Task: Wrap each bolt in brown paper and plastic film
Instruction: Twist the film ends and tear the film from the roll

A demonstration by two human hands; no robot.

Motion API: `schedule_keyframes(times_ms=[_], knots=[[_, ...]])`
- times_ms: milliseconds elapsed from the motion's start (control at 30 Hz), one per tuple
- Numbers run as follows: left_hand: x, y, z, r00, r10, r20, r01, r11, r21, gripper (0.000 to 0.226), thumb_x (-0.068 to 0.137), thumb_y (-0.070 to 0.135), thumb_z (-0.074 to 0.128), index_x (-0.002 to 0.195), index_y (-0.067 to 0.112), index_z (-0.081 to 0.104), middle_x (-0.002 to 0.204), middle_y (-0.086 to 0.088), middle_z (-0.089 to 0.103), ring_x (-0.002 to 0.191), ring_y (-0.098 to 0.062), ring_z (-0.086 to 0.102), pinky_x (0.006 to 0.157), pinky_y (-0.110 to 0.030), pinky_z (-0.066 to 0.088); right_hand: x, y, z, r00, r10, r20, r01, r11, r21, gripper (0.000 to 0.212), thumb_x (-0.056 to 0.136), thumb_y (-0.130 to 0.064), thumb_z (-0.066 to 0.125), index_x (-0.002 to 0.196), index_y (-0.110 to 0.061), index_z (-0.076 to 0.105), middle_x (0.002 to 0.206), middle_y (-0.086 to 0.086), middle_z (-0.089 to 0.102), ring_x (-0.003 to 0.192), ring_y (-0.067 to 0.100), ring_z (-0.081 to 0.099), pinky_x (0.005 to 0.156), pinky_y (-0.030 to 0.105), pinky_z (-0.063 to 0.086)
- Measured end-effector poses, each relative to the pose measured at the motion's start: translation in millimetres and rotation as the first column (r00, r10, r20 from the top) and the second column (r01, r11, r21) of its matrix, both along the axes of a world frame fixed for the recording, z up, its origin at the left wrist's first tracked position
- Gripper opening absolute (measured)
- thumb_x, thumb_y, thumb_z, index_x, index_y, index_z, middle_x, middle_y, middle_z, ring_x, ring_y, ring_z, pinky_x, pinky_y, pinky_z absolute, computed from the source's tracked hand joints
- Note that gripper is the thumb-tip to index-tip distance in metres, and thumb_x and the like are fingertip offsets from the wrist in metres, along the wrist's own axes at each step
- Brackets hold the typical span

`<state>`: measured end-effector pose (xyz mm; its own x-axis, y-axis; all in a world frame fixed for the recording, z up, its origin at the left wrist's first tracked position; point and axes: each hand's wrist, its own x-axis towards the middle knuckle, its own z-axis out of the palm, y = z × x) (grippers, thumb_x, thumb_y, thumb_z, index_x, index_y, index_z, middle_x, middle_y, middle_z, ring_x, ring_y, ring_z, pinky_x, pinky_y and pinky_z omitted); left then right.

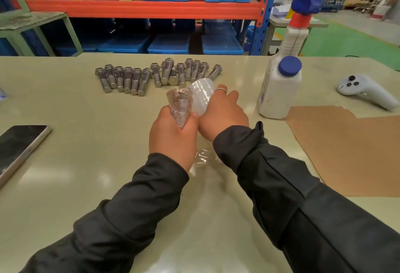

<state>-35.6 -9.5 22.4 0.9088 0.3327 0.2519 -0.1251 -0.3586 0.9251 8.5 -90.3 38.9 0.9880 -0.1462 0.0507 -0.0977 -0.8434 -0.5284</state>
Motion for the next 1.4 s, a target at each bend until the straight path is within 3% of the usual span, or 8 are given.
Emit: schedule_keyframes(times_ms=[167,300,500,700,1100,1400], knots=[[-3,-3,17,0.988,-0.034,0.148,0.022,0.997,0.080,0.013,0.088,0.023,0.057,0.080,0.016,0.049,0.062,0.006,0.048,0.056,-0.012,0.048,0.055,-0.015,0.041,6,8,2,0.998,-0.033,0.047,0.037,0.997,-0.075,0.057,0.092,-0.033,0.049,0.138,-0.009,0.026,0.129,0.014,0.034,0.112,0.034,0.048,0.077,0.038,0.039],[0,10,24,0.996,-0.050,0.074,0.055,0.996,-0.067,0.020,0.088,0.023,0.056,0.070,0.019,0.047,0.060,0.001,0.049,0.054,-0.021,0.049,0.060,-0.036,0.048,3,7,1,0.999,0.023,0.032,-0.020,0.996,-0.092,0.067,0.086,-0.031,0.062,0.139,-0.010,0.026,0.127,0.013,0.035,0.108,0.035,0.051,0.078,0.038,0.041],[-4,15,23,0.993,-0.116,0.012,0.115,0.966,-0.231,0.024,0.090,0.019,0.055,0.067,0.019,0.048,0.041,0.013,0.049,0.037,-0.004,0.043,0.041,-0.019,0.041,5,8,3,0.998,0.062,-0.017,-0.063,0.995,-0.078,0.066,0.083,-0.027,0.062,0.137,-0.012,0.028,0.127,0.013,0.035,0.107,0.036,0.053,0.077,0.037,0.042],[-14,16,21,0.987,-0.162,-0.017,0.143,0.913,-0.383,0.025,0.091,0.015,0.053,0.066,0.014,0.049,0.039,0.013,0.046,0.036,-0.001,0.043,0.037,-0.016,0.038,10,9,2,0.993,0.088,-0.080,-0.096,0.990,-0.104,0.071,0.083,-0.030,0.063,0.140,-0.012,0.024,0.133,0.013,0.033,0.110,0.036,0.051,0.074,0.034,0.036],[-34,18,27,0.977,-0.211,-0.036,0.168,0.860,-0.481,0.027,0.091,0.012,0.052,0.065,0.012,0.045,0.039,0.009,0.041,0.034,-0.005,0.041,0.036,-0.016,0.037,19,7,4,0.986,0.074,-0.151,-0.086,0.994,-0.070,0.069,0.081,-0.032,0.067,0.135,-0.010,0.030,0.132,0.012,0.034,0.108,0.030,0.053,0.073,0.030,0.035],[-55,36,29,0.977,-0.212,-0.035,0.180,0.896,-0.405,0.027,0.086,0.016,0.056,0.063,0.012,0.042,0.042,0.007,0.041,0.035,-0.008,0.039,0.036,-0.023,0.035,24,1,6,0.978,0.071,-0.194,-0.079,0.996,-0.035,0.071,0.081,-0.033,0.068,0.136,-0.009,0.029,0.133,0.012,0.034,0.110,0.029,0.051,0.074,0.028,0.036]])
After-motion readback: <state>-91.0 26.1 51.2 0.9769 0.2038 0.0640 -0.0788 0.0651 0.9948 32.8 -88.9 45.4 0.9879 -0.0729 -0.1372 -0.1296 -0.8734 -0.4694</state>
